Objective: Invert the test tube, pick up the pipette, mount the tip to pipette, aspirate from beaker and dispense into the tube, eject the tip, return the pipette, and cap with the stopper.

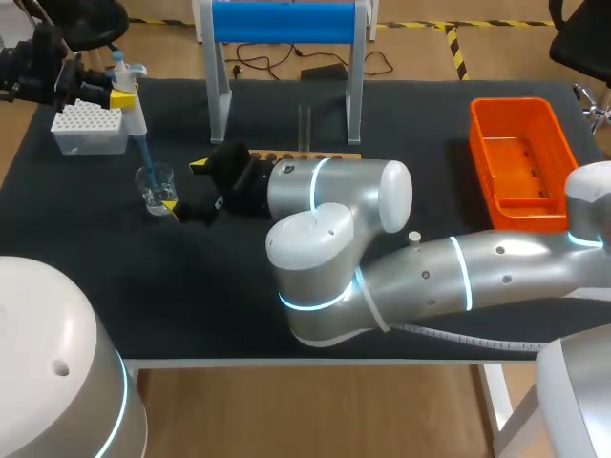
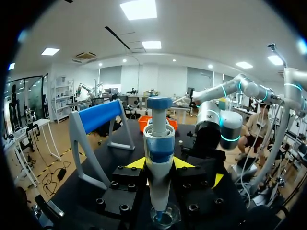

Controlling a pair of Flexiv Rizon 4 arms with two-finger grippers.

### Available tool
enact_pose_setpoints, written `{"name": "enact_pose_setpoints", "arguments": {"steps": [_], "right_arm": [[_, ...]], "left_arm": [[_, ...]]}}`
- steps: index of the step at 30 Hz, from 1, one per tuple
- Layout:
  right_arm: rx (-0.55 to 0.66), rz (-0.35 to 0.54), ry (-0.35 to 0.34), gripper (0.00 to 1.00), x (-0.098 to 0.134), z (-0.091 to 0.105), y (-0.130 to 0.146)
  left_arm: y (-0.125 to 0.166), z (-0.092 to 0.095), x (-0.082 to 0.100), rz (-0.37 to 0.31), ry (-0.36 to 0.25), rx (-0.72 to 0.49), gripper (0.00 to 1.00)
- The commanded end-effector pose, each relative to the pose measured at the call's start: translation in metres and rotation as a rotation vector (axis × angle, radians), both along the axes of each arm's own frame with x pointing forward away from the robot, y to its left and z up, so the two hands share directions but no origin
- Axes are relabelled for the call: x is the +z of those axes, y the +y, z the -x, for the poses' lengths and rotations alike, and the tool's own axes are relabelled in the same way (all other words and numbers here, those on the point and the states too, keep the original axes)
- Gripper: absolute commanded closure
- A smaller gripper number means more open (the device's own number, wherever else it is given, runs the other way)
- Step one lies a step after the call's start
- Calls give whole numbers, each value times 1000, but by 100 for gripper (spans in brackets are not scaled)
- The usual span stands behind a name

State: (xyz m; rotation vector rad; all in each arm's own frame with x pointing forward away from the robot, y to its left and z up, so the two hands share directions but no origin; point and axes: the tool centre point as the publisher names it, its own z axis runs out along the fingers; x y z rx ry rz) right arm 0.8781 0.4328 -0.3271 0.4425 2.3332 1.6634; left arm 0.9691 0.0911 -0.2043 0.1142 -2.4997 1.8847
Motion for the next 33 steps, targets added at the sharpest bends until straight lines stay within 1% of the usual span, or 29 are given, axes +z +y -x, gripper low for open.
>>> {"name": "enact_pose_setpoints", "arguments": {"steps": [1,26,33], "right_arm": [[-3,0,-1,0,-1,0,2],[-3,0,-1,0,-1,0,2],[-5,-2,-18,0,16,5,-4]], "left_arm": [[1,-2,-2,4,1,-4,100],[1,-2,-3,4,3,-7,100],[1,-2,-3,4,3,-7,100]]}}
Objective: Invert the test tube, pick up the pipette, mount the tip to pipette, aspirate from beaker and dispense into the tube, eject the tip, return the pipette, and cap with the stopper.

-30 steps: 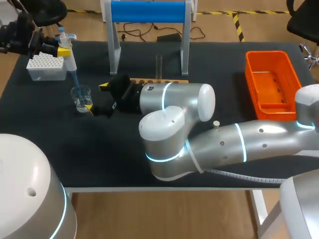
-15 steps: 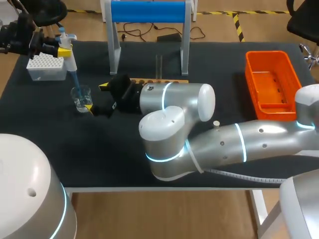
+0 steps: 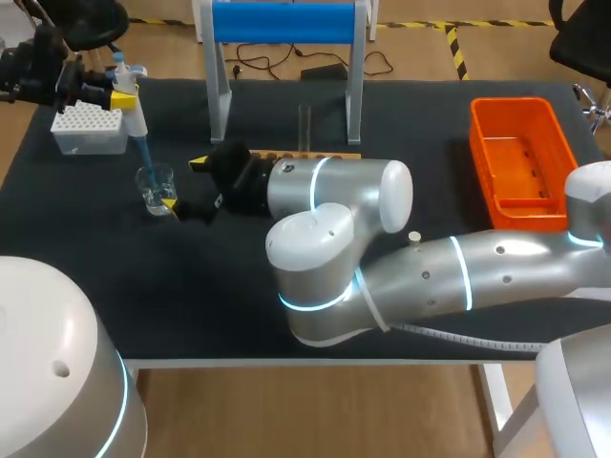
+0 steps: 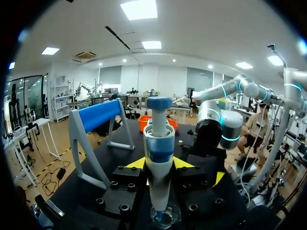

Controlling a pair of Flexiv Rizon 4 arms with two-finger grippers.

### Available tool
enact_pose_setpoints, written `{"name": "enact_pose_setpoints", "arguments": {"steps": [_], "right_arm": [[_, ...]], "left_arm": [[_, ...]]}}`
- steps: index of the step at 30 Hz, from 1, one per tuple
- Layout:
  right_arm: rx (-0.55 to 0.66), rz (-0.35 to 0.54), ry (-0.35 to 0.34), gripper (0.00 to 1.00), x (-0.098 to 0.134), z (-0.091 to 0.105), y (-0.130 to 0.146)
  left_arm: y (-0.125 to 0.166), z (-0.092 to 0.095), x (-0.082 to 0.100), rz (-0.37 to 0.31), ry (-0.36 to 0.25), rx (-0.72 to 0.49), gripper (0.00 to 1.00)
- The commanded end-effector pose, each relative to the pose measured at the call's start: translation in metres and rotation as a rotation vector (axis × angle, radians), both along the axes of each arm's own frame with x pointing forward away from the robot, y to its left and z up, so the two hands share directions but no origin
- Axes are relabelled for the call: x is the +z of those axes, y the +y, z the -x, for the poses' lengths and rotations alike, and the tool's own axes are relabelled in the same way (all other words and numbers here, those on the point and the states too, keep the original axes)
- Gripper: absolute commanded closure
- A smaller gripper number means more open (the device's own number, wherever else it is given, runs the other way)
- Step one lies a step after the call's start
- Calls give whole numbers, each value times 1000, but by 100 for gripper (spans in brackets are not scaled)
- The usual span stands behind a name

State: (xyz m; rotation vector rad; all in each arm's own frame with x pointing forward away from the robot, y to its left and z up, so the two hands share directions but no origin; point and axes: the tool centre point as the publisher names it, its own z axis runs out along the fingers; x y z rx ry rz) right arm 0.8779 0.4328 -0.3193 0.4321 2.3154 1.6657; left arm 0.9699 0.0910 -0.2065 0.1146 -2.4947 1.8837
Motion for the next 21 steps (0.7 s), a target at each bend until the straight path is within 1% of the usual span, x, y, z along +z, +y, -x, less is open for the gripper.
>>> {"name": "enact_pose_setpoints", "arguments": {"steps": [1,6,10,11,16,21], "right_arm": [[0,3,-4,0,10,5,-4],[12,-1,-22,0,27,9,-9],[30,-2,-24,0,40,11,-14],[39,-9,-15,0,44,12,-15],[69,-12,-17,0,65,14,-23],[107,-7,-37,0,86,16,-30]], "left_arm": [[1,-1,-1,2,-1,-5,100],[1,-1,-1,2,-1,-5,100],[1,-1,-1,2,-1,-5,100],[1,-1,-1,2,-1,-5,100],[1,-1,-1,2,-1,-5,100],[1,-1,-1,2,-1,-5,100]]}}
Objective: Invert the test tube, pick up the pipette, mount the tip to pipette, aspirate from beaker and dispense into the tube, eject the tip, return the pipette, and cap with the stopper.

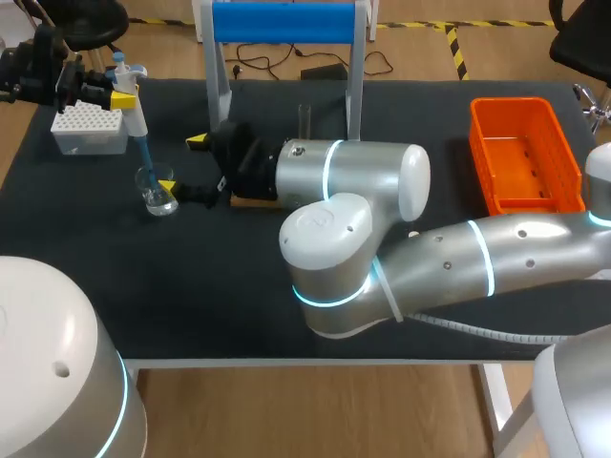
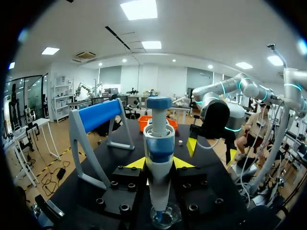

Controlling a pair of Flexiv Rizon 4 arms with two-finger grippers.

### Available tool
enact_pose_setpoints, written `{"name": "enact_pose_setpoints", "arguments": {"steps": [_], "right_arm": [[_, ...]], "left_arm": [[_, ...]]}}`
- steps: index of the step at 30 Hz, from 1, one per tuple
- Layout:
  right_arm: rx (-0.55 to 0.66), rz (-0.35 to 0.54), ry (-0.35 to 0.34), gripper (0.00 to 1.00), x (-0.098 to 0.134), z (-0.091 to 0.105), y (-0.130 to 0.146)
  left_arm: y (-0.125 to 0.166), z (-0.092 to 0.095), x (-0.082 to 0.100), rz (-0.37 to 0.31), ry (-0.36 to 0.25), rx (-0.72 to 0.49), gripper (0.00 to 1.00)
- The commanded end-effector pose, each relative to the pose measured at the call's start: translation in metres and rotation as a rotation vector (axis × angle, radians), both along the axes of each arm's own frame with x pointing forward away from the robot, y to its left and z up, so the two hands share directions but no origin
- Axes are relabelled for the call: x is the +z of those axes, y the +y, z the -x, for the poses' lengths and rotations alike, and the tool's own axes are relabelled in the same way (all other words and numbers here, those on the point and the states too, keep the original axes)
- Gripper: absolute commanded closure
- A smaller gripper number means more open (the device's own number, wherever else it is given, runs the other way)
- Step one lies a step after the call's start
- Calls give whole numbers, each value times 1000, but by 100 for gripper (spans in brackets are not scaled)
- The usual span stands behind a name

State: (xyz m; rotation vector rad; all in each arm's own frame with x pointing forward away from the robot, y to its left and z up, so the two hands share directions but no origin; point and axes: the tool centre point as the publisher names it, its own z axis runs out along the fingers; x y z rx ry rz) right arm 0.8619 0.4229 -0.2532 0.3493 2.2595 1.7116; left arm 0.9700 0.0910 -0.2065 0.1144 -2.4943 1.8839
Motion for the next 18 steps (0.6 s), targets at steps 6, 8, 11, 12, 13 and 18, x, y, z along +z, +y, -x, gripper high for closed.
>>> {"name": "enact_pose_setpoints", "arguments": {"steps": [6,8,11,12,13,18], "right_arm": [[137,25,15,0,50,1,-27],[161,12,24,0,61,0,-29],[193,0,39,0,78,-2,-32],[200,-7,46,0,83,-4,-33],[209,-9,50,0,88,-5,-34],[257,15,69,0,110,-18,-36]], "left_arm": [[1,-1,0,2,-1,-4,100],[1,-1,0,2,-1,-4,100],[1,-1,0,2,-1,-4,100],[1,-1,0,2,-1,-4,100],[1,-1,0,2,-1,-4,100],[1,-1,0,2,-1,-4,100]]}}
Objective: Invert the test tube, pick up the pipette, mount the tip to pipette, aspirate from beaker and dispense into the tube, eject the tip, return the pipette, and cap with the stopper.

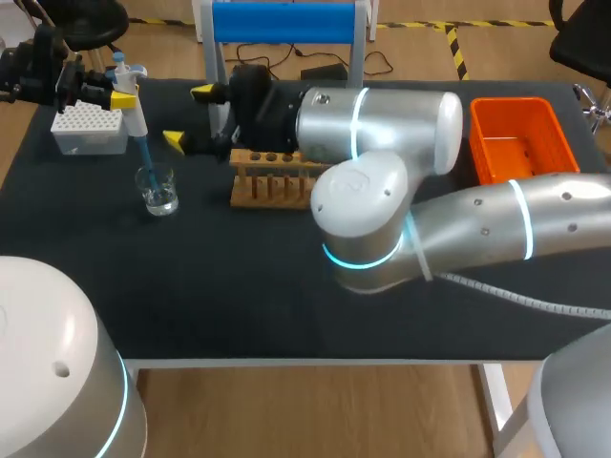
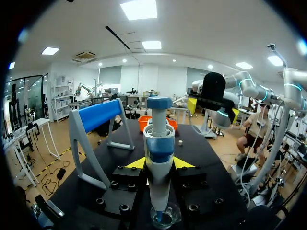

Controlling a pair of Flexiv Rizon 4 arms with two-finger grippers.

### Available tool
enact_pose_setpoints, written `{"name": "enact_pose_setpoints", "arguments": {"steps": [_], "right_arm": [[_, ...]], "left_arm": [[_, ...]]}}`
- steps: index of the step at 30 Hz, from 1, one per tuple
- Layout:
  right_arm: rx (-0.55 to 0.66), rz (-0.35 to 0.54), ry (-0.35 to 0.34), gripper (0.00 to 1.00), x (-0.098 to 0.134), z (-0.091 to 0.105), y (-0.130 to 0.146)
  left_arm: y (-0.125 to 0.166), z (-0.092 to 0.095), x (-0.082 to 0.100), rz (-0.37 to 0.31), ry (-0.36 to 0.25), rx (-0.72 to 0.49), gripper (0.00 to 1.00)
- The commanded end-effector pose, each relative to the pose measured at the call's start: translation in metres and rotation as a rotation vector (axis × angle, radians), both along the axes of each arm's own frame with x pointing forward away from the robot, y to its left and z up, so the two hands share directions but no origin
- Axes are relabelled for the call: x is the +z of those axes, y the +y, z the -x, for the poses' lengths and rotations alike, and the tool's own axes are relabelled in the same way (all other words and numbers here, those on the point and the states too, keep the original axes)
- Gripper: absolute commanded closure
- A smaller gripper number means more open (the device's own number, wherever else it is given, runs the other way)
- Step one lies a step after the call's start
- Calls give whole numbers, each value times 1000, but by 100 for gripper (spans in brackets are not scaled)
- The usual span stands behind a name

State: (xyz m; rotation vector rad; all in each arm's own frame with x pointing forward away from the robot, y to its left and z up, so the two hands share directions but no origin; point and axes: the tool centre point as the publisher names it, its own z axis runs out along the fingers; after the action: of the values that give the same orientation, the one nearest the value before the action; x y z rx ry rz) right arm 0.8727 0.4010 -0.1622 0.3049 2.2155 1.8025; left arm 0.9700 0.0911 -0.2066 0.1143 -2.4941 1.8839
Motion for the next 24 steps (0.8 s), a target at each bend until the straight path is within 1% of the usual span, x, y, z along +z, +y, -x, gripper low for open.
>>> {"name": "enact_pose_setpoints", "arguments": {"steps": [1,3,5,7,14,15,18,24], "right_arm": [[234,88,80,0,24,-10,-15],[245,106,70,0,31,-15,-14],[266,111,84,0,38,-21,-12],[277,130,70,0,45,-27,-10],[385,125,108,0,66,-46,3],[405,126,119,0,68,-49,5],[433,159,120,0,71,-55,11],[484,211,107,0,74,-62,25]], "left_arm": [[1,-1,0,2,-1,-4,100],[1,-1,0,2,-1,-4,100],[1,-1,0,2,-1,-4,100],[1,-1,0,2,-1,-4,100],[1,-1,0,2,-1,-4,100],[1,-1,0,2,-1,-4,100],[1,-1,0,2,-1,-4,100],[1,-1,0,2,-1,-4,100]]}}
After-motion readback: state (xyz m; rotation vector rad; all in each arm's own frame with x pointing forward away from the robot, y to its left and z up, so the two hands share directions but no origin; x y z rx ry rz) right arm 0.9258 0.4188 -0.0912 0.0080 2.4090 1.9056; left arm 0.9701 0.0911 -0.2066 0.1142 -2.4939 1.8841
